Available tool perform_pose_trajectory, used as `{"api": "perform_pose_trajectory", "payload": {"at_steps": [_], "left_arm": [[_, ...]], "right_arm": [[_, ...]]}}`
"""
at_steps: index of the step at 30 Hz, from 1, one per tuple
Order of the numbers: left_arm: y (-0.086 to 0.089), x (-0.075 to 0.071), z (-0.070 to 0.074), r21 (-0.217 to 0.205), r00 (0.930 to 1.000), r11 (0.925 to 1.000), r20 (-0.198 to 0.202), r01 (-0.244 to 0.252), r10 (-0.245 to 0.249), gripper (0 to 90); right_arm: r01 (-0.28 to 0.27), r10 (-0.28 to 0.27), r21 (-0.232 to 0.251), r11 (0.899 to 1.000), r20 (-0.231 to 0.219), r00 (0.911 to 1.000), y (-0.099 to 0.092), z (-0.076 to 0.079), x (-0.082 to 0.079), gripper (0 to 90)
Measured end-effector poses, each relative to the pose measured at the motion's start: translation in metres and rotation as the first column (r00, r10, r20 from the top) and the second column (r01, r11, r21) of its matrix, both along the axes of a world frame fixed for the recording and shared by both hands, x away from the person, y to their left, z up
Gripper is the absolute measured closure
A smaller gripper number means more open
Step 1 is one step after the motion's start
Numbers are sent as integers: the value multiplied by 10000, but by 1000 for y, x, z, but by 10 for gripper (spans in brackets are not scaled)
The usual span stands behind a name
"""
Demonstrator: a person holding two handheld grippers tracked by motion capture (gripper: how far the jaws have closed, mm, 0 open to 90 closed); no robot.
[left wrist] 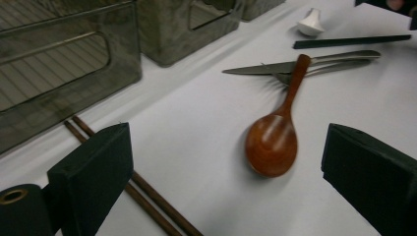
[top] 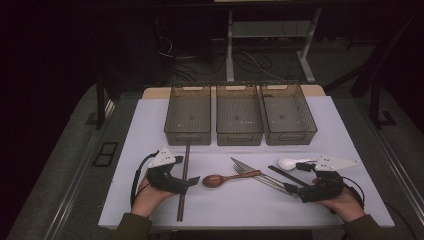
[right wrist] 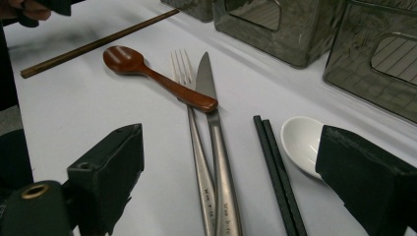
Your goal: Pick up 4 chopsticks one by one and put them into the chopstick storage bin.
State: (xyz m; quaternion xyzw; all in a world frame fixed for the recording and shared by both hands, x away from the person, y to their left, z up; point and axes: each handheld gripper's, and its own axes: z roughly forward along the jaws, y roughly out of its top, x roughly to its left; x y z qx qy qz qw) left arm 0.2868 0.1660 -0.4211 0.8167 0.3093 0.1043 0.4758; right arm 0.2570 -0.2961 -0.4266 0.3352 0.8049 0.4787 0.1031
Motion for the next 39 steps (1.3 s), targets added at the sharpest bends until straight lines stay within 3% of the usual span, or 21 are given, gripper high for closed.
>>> {"api": "perform_pose_trajectory", "payload": {"at_steps": [4, 18, 27, 39], "left_arm": [[5, 8, 0, 37, 9990, 9990, 53, -444, 444, 97], [6, 24, -3, 398, 9942, 9934, 15, -1078, 1078, 194], [2, 33, -1, 343, 9921, 9915, 73, -1254, 1252, 201], [-5, 50, -6, 389, 9898, 9891, -118, -1417, 1423, 223]], "right_arm": [[26, -27, -25, 10000, -56, 10000, 1, -1, 0, 107], [47, -46, 89, 9999, -118, 9999, 2, -2, 0, 107], [235, -234, 137, 9996, -40, 9997, 3, -4, 2, 107], [184, -187, -381, 9991, -77, 9998, 4, -14, 6, 108]]}}
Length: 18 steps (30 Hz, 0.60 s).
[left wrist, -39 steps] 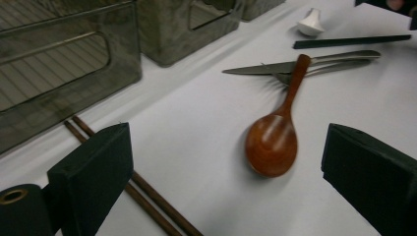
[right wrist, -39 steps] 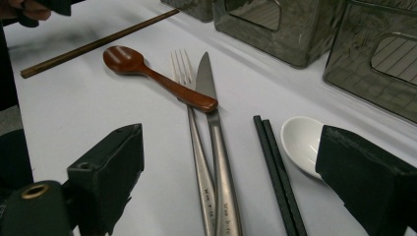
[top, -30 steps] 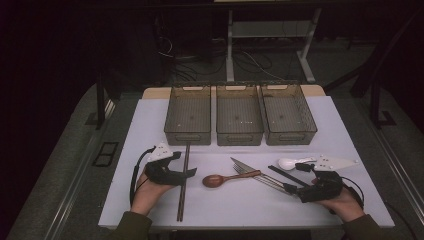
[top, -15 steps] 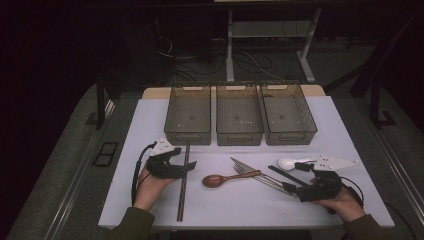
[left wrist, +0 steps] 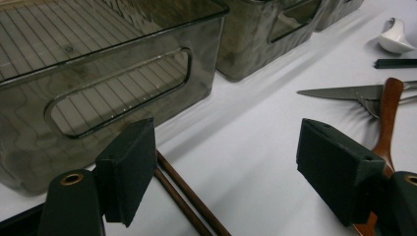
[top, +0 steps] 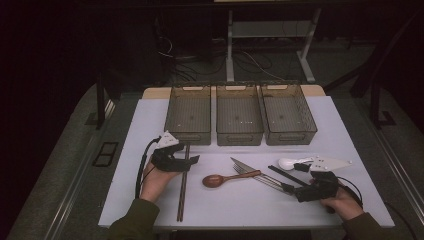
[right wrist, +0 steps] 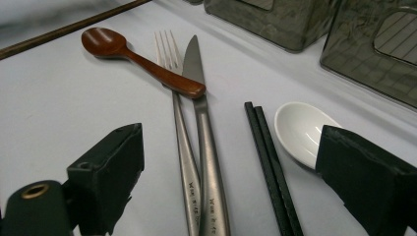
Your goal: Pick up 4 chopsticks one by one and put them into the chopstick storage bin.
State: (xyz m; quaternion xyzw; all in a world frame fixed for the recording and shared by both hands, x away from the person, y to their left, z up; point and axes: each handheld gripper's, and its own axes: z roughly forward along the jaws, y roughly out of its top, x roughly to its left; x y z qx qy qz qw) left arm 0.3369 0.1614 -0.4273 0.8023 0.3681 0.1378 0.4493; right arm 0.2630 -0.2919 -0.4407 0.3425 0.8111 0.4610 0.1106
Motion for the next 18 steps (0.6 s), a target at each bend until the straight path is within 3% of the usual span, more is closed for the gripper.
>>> {"api": "perform_pose_trajectory", "payload": {"at_steps": [4, 8, 10, 18], "left_arm": [[-3, 5, 0, 269, 9999, 9995, 40, -157, 156, 241], [-6, 9, -2, 611, 9984, 9966, 18, -557, 557, 337], [-6, 12, -4, 702, 9958, 9935, -99, -896, 906, 381], [-4, 17, -8, 816, 9904, 9890, -534, -1231, 1277, 512]], "right_arm": [[48, -48, 115, 9999, 15, 10000, -1, 1, 0, 107], [111, -111, 111, 9999, 6, 9999, -2, 1, 0, 108], [101, -101, 108, 9999, 4, 9999, -2, 1, 0, 108], [138, -138, 129, 9998, -20, 9999, -2, 2, 0, 108]]}}
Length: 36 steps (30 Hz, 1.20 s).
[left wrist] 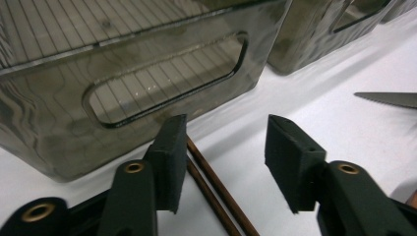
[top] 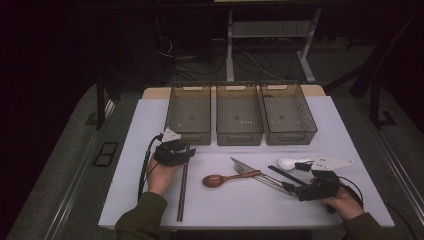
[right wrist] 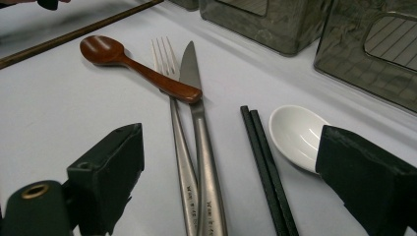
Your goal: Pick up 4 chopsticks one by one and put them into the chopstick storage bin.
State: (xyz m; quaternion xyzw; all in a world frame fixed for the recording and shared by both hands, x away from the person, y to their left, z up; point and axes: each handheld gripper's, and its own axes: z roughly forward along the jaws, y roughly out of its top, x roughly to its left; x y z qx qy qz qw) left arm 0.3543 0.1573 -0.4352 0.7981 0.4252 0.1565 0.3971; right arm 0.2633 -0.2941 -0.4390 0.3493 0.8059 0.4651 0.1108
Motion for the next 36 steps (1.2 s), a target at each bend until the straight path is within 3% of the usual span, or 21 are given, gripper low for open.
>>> {"api": "perform_pose_trajectory", "payload": {"at_steps": [4, 9, 17, 23, 36], "left_arm": [[-1, 4, -2, 273, 9994, 9994, -277, -217, 224, 559], [-2, 5, -6, 483, 9987, 9979, -229, -438, 449, 616], [-3, 7, -12, 837, 9972, 9950, -472, -543, 584, 643], [-3, 9, -14, 638, 9967, 9965, -576, -542, 579, 665], [-3, 9, -14, 776, 9974, 9963, -580, -378, 424, 720]], "right_arm": [[-9, 9, 24, 10000, -10, 10000, 0, 0, 0, 108], [-58, 58, 34, 10000, 11, 10000, 0, 0, 0, 108], [-73, 73, 14, 10000, 32, 10000, 0, 0, 0, 108], [-93, 93, -7, 10000, 28, 10000, 0, 0, 0, 108], [-69, 69, -5, 10000, 59, 10000, 0, 0, 0, 107]]}}
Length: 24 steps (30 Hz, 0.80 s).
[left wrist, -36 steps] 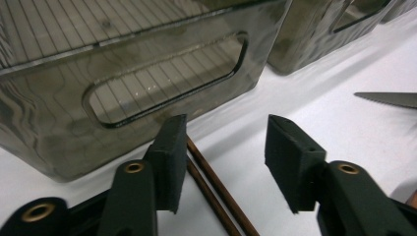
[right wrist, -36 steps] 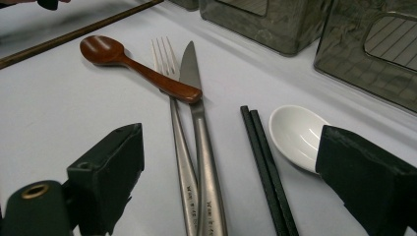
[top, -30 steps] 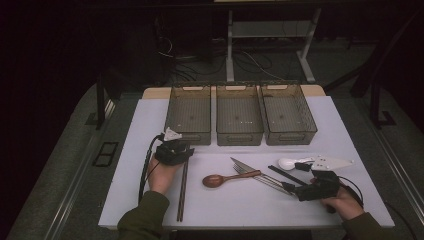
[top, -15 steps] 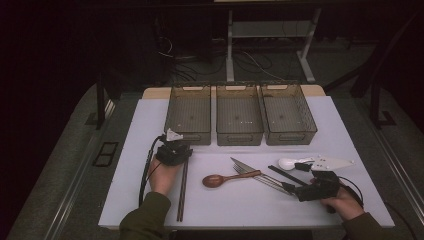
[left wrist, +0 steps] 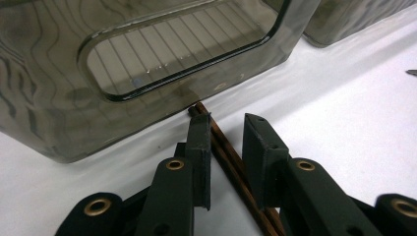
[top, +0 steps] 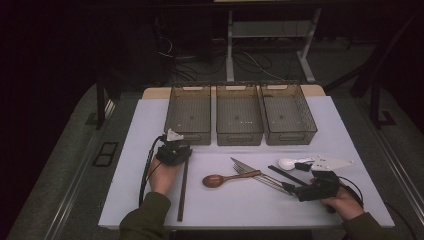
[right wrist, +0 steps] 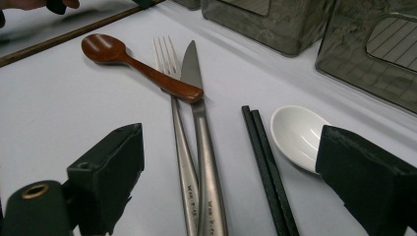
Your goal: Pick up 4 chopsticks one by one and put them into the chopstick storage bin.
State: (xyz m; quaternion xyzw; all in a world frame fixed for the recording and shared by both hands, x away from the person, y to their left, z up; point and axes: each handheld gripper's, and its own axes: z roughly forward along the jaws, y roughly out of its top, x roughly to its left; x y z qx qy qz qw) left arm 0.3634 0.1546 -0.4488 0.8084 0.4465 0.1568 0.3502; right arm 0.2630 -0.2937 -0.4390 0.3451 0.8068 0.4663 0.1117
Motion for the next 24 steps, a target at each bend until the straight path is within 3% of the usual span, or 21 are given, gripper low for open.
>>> {"api": "perform_pose_trajectory", "payload": {"at_steps": [24], "left_arm": [[-16, 0, 1, 200, 9952, 9950, 33, 977, -978, 741]], "right_arm": [[-6, 6, 5, 10000, -3, 10000, 0, 0, 0, 108]]}}
